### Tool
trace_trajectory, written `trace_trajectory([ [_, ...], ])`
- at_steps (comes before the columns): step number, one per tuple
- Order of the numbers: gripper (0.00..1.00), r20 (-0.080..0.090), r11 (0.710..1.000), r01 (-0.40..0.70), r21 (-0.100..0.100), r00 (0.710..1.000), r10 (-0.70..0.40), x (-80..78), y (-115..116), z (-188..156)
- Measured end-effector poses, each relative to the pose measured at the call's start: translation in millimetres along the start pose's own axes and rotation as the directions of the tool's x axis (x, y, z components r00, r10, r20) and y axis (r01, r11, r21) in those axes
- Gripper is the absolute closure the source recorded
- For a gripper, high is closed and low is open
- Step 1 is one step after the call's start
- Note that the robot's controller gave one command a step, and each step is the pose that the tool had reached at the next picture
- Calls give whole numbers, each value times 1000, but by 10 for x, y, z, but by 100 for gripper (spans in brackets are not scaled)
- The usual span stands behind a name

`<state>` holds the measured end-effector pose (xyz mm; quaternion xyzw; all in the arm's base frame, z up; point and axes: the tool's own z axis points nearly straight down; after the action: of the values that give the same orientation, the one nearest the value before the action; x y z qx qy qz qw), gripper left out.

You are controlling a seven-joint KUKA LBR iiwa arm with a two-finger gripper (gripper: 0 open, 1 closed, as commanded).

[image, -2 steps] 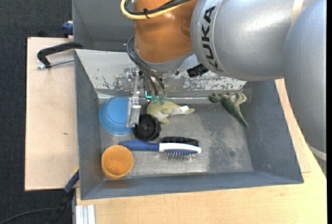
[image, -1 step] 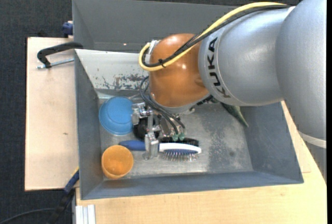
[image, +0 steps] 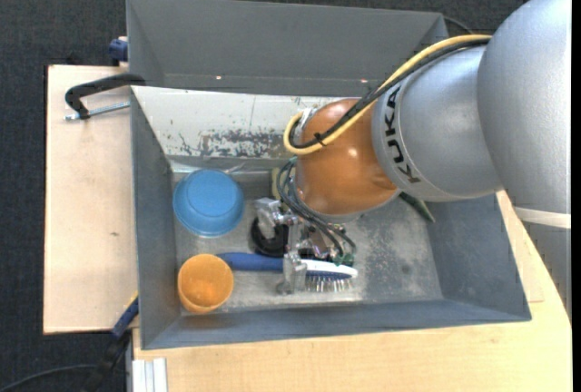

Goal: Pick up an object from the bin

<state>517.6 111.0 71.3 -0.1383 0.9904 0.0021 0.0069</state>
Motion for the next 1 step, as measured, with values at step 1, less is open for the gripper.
trace_trajectory([
  [1, 100, 7, 1000, 3, -1, 1000, -3, -31, 34, -50],
])
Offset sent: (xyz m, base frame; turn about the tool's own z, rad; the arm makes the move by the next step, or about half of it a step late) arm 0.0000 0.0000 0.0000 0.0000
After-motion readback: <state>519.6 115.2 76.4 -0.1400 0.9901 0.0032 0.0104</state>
